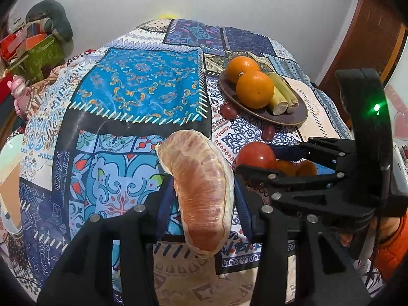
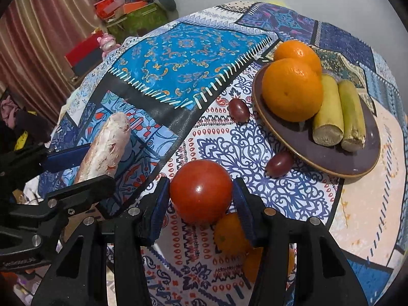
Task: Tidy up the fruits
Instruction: 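Carry the pomelo segment to the plate while the right gripper carries the tomato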
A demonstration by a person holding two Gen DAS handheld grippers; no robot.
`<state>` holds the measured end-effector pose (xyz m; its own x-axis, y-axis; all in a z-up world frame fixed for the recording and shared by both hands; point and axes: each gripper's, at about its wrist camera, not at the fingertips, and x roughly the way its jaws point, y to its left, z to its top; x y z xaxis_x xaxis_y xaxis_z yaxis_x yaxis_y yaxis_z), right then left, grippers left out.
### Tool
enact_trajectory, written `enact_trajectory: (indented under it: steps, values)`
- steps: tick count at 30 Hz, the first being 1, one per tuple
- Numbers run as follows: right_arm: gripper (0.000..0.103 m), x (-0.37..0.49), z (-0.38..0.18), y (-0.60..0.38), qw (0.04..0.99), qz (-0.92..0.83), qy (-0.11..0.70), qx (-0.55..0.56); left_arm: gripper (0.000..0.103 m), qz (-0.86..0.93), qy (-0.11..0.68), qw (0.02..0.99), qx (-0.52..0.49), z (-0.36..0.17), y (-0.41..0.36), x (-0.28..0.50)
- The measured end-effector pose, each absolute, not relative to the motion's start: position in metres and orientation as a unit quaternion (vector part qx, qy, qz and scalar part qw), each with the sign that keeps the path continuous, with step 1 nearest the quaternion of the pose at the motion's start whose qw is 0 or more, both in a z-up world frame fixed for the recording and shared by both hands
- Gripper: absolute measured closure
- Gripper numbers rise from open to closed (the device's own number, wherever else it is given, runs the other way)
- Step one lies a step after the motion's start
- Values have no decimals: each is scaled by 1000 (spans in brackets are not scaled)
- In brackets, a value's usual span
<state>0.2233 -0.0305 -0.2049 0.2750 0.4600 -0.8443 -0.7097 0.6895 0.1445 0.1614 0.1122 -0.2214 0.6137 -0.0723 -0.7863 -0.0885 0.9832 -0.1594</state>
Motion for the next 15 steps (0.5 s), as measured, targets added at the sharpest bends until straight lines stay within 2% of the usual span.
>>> enact_trajectory:
  steps: [6,15]
  values:
    - [59,222,-201,-30,788,379,467,-130,57,4,430,899,-86,-211,108,162]
    - [59,219,-158,-57,823,369,416,-117,57,-7,401,914,-68,-180,92,175]
